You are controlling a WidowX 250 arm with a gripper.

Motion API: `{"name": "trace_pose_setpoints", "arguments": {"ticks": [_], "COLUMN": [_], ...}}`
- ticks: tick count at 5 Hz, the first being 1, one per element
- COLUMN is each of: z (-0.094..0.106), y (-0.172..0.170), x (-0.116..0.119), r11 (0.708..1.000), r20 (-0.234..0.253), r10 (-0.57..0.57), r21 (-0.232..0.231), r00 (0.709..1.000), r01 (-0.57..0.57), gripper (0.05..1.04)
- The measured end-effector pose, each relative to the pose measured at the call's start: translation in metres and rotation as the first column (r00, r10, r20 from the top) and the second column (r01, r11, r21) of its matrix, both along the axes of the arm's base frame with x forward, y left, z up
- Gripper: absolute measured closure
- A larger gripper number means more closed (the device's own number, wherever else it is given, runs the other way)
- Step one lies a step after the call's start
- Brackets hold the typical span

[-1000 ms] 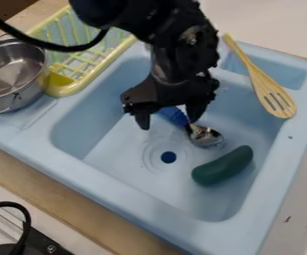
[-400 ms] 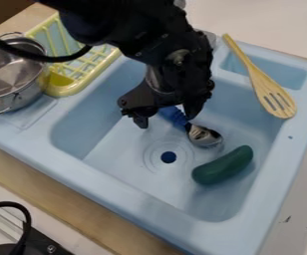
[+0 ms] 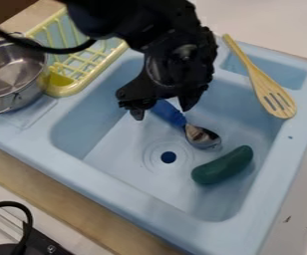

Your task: Took the spoon from the sink and put it inside the pan

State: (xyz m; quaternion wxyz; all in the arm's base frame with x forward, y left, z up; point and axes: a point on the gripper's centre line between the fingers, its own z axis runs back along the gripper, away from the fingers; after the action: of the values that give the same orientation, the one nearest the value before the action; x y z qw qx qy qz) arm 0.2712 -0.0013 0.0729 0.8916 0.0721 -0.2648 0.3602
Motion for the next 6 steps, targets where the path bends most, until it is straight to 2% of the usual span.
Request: {"name": "trace_pose_setpoints", "arguments": {"ticks": [1,2,3,4,5,6], "z": [-0.0067,-0.0088,-0.0137,-0.0152,-0.0163,-0.0154], "y": [-0.0014,-0.0018,-0.0005,0.0001,-0.0019,-0.0011], "x": [0.0012,0.0043,0.0007,0.0016,0.0009,-0.0015], "r11": [0.998,1.0,1.0,0.999,0.998,0.998], "r20": [-0.031,-0.007,-0.038,-0.037,-0.057,-0.075], "r10": [-0.05,-0.025,-0.006,0.007,-0.001,-0.02], "r21": [0.023,0.011,-0.028,-0.032,-0.06,-0.058], "r00": [0.998,1.0,0.999,0.999,0.998,0.997], "r01": [0.051,0.025,0.005,-0.008,-0.003,0.016], "gripper": [0.087,0.087,0.112,0.373,0.657,0.877]}}
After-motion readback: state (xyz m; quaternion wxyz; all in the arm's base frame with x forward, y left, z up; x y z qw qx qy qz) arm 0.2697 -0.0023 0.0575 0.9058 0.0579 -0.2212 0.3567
